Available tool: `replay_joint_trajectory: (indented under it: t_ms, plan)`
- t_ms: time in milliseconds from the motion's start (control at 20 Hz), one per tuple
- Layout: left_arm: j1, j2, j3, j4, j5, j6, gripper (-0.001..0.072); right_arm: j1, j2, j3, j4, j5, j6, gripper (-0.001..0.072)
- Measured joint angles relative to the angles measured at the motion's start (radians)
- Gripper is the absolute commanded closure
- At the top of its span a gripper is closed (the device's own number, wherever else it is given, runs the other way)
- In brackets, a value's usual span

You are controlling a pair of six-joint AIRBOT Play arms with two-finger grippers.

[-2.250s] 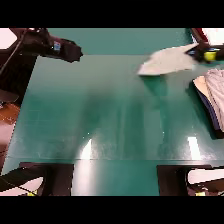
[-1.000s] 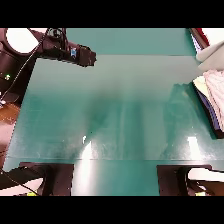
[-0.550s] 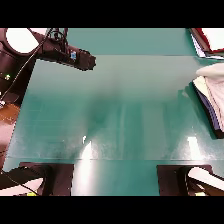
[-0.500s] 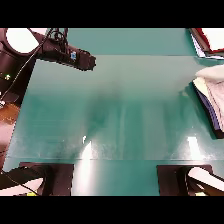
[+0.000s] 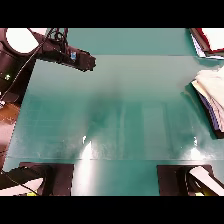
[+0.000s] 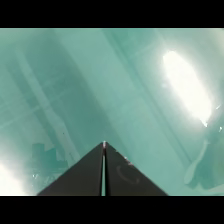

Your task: Fold the shirts.

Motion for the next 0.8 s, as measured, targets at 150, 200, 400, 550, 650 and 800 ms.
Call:
replay_joint_trajectory:
  t_ms: [150, 200, 400, 550, 650, 800]
  plan:
    - [0.0, 0.0, 0.0, 0.0, -0.007, 0.0, 0.0683, 0.052, 0.037, -0.021, 0.161, -0.032, 0.005, 0.0233]
    - [0.0, 0.0, 0.0, 0.0, -0.01, 0.0, 0.0683, 0.087, 0.05, -0.024, 0.203, -0.047, 0.005, 0.0339]
    - [0.0, 0.0, 0.0, 0.0, -0.015, 0.0, 0.0683, 0.283, 0.092, -0.031, 0.297, -0.113, 0.006, 0.0693]
    - [0.0, 0.0, 0.0, -0.001, 0.004, 0.0, 0.0683, 0.426, 0.104, -0.032, 0.322, -0.148, 0.007, 0.0693]
    - [0.0, 0.0, 0.0, -0.001, 0.024, 0.0, 0.0683, 0.496, 0.108, -0.033, 0.331, -0.165, 0.007, 0.0693]
    - [0.0, 0.0, 0.0, -0.001, 0.059, 0.0, 0.0683, 0.555, 0.11, -0.033, 0.335, -0.177, 0.007, 0.0693]
